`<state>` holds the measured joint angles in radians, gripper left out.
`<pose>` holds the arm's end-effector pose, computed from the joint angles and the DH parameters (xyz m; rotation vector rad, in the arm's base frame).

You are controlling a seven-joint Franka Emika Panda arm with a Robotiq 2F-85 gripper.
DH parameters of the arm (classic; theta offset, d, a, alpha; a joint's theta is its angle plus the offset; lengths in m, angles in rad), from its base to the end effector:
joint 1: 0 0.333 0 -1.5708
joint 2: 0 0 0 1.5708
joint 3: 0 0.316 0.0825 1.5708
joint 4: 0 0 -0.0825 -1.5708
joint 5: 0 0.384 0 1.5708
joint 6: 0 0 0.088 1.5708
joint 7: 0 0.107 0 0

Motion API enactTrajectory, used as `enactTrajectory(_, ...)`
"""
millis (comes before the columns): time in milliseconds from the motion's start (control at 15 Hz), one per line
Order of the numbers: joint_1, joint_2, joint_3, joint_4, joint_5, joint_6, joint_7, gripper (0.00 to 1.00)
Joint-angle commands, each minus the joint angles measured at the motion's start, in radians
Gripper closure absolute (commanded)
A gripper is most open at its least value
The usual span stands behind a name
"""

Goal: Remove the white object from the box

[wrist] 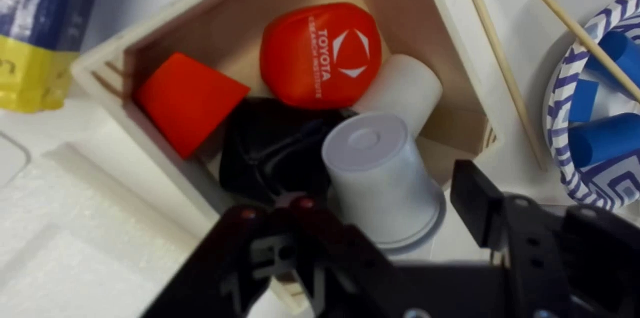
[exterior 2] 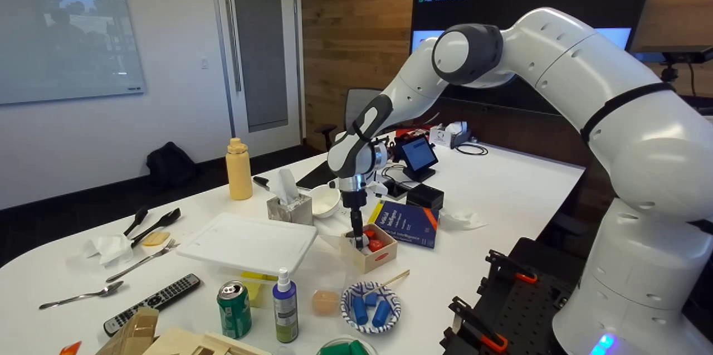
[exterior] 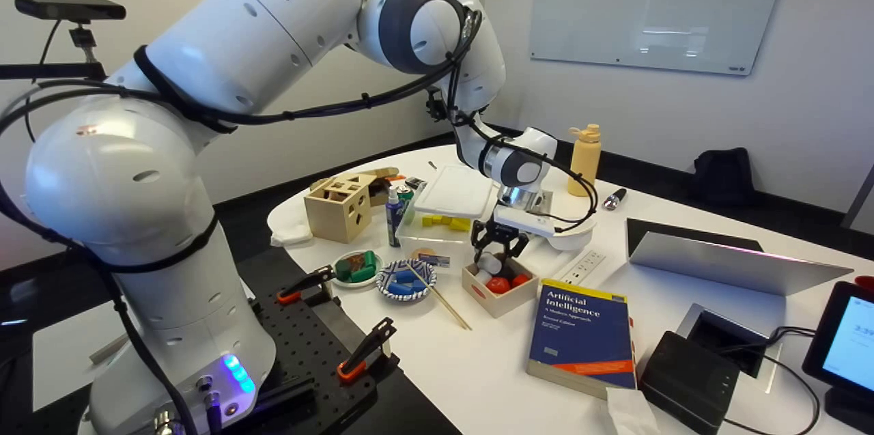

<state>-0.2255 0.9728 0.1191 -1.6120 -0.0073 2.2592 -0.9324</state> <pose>0.6275 -0.0705 0.0343 -2.6525 -1.1148 0.3297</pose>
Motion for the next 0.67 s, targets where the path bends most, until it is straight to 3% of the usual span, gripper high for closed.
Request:
enactTrajectory(0, 0.000, -0.053, -0.005, -0.072, 0.011, 0.044, 0.024, 0.66)
enactTrajectory(133, -0.002, -0.057, -0.006, -0.080, 0.010, 0.051, 0.032, 0.76)
enactTrajectory(600, 0.036, -0.151, -0.013, -0.092, 0.003, -0.037, 0.148, 0.77)
